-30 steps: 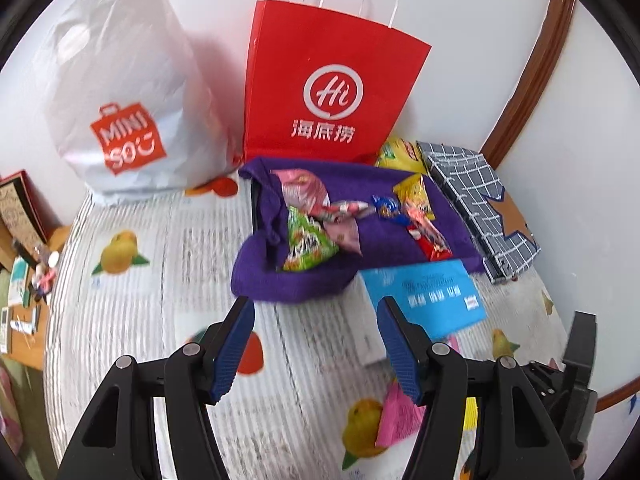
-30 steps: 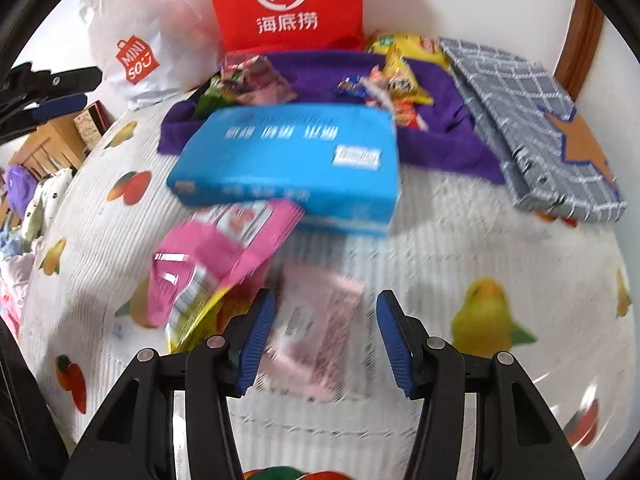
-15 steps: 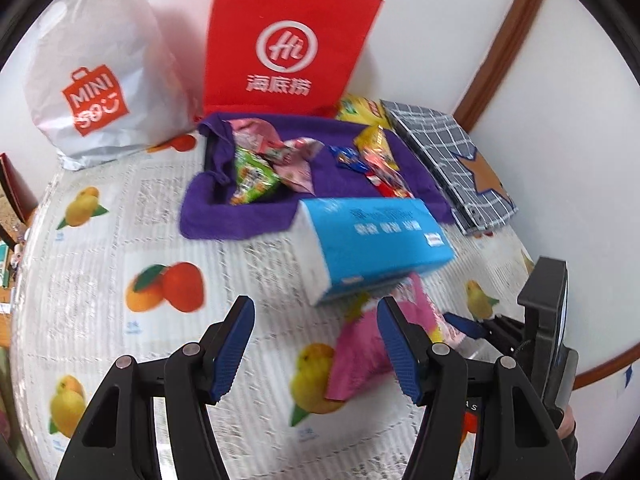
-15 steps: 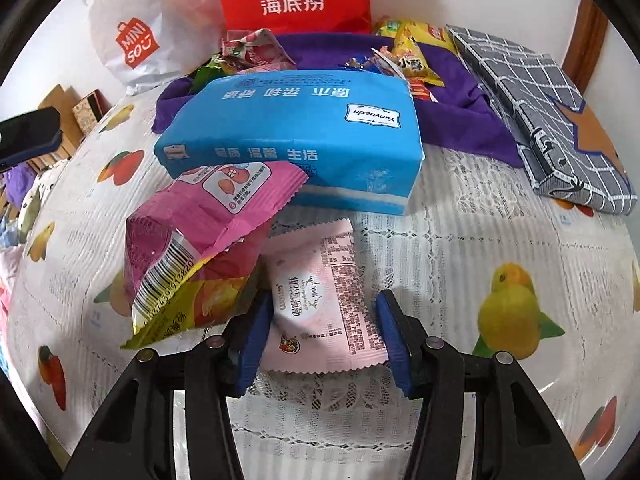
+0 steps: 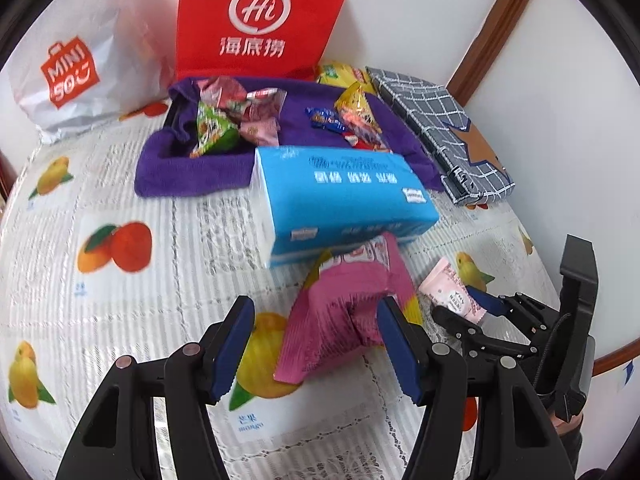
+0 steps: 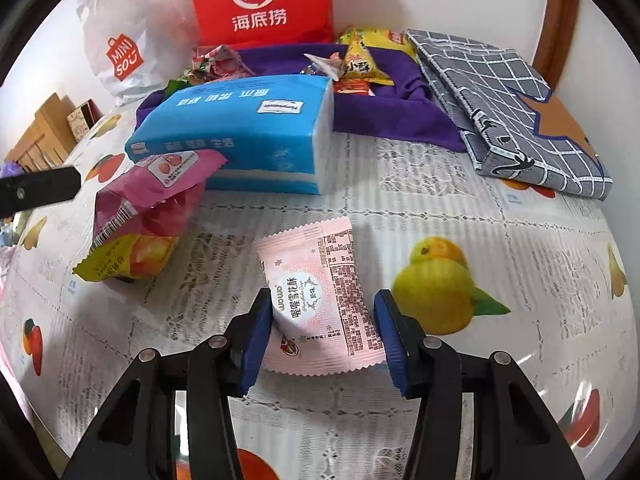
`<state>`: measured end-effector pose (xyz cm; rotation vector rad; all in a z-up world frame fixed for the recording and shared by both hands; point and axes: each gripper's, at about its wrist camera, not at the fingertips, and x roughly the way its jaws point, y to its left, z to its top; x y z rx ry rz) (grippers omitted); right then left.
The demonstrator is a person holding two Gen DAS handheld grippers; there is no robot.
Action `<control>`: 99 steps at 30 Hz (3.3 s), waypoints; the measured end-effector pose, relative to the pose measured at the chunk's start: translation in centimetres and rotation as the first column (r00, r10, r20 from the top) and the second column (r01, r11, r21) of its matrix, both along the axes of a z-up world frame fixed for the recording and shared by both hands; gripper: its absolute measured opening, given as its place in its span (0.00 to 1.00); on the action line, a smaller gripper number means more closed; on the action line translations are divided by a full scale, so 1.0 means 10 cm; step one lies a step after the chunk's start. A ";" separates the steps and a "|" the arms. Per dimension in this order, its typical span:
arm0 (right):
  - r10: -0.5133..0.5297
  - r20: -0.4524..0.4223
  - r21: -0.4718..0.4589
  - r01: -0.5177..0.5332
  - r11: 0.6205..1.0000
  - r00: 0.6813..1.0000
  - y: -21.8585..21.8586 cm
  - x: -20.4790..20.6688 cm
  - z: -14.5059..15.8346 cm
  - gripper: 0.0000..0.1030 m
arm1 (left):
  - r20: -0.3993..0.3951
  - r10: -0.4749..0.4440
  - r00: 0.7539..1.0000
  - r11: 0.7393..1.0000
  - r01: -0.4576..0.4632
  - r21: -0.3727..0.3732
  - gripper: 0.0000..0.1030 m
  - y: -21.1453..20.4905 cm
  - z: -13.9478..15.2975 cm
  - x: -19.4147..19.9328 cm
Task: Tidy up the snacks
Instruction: 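Grasp the pink snack bag with the left tool while the right tool grasps the pink wrapper, then carry the pink bag and pink wrapper over the purple towel with both tools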
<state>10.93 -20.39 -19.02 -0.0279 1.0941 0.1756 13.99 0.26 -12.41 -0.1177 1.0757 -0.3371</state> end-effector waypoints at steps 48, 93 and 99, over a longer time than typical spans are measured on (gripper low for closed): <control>-0.006 0.093 0.005 0.005 1.000 0.996 0.00 -0.02 -0.06 0.52 | 0.093 0.096 0.991 0.972 -0.114 0.203 0.58 0.24 -0.32 -0.07; 0.018 0.230 -0.001 -0.018 1.000 0.973 0.28 0.24 0.87 0.49 | 0.194 0.090 0.977 0.996 -0.088 -0.018 0.53 0.34 0.57 0.06; 0.047 0.237 -0.015 -0.044 0.999 0.970 0.42 0.47 1.05 0.49 | 0.215 0.100 0.972 0.995 -0.098 -0.019 0.53 0.34 0.80 0.24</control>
